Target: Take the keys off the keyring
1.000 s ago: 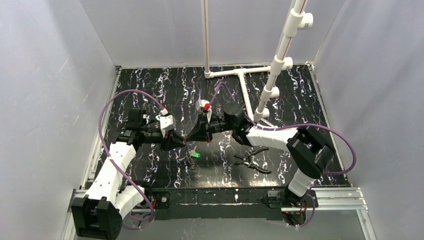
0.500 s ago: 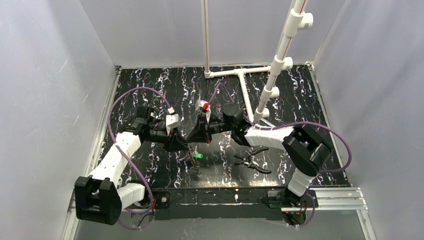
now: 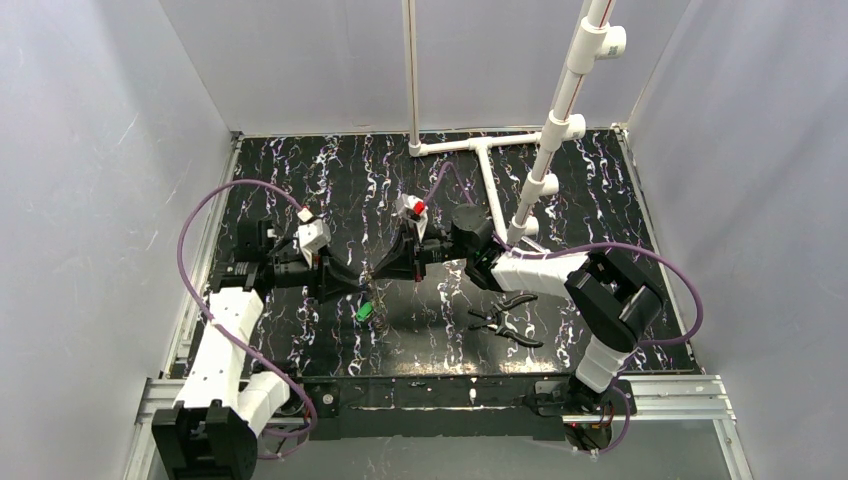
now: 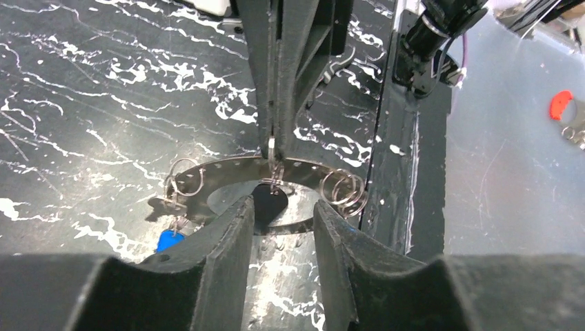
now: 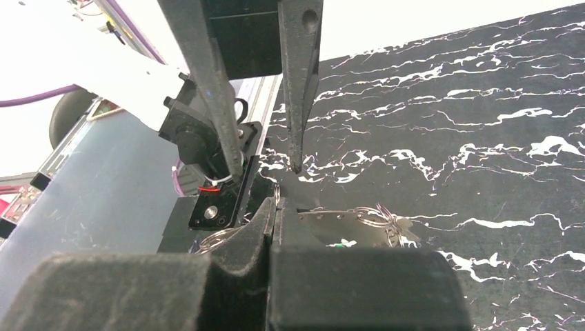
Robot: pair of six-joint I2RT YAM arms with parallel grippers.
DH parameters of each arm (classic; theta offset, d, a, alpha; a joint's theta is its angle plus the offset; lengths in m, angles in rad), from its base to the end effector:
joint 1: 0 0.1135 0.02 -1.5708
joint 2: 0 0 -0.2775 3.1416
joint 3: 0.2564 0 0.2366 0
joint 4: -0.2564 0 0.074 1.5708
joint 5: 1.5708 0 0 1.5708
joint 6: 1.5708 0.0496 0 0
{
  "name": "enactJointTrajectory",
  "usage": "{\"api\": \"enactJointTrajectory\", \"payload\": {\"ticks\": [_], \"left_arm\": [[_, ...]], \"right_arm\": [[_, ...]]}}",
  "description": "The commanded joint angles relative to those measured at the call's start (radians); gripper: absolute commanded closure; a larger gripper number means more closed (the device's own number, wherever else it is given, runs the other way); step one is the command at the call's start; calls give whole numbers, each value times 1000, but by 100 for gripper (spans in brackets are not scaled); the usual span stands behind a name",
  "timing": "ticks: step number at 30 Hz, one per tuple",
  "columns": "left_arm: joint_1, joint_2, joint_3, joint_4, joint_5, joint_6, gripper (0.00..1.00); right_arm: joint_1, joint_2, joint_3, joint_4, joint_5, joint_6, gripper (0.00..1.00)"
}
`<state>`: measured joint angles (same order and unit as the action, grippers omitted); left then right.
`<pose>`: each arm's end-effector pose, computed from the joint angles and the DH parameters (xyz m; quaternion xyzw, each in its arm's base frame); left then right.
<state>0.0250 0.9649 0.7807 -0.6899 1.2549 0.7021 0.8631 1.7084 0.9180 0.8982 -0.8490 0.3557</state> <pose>0.1564 -0.0432 0.2901 0.4417 0.6512 -0.4175 0.4545 0.2109 0.3037 0.2794 -0.4495 0.5123 0.6137 0.3986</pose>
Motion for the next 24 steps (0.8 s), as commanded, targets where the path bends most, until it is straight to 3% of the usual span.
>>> {"api": "enactJointTrajectory", "payload": {"ticks": [1,4,12,16,22,24], "left_arm": [[7,-85,-79,214,54,-268,63],[7,-118,-136,407,29,-444,61],[-8,-124,-235,736,-14,-693,69],[-62,-117,-240,743,-29,-694,77],[-77,-96,-259,731,-42,-666,100],[-78,-83,-261,720,-33,-648,100]], "right_arm": [[-9,-28,0,113,-4,25,99],[-9,-27,-5,116,-5,26,99],[-7,-21,-5,142,-4,46,99],[-7,-15,-4,158,-5,60,99],[-7,-13,-1,182,-4,84,99],[-7,-13,0,183,-7,88,99]]}}
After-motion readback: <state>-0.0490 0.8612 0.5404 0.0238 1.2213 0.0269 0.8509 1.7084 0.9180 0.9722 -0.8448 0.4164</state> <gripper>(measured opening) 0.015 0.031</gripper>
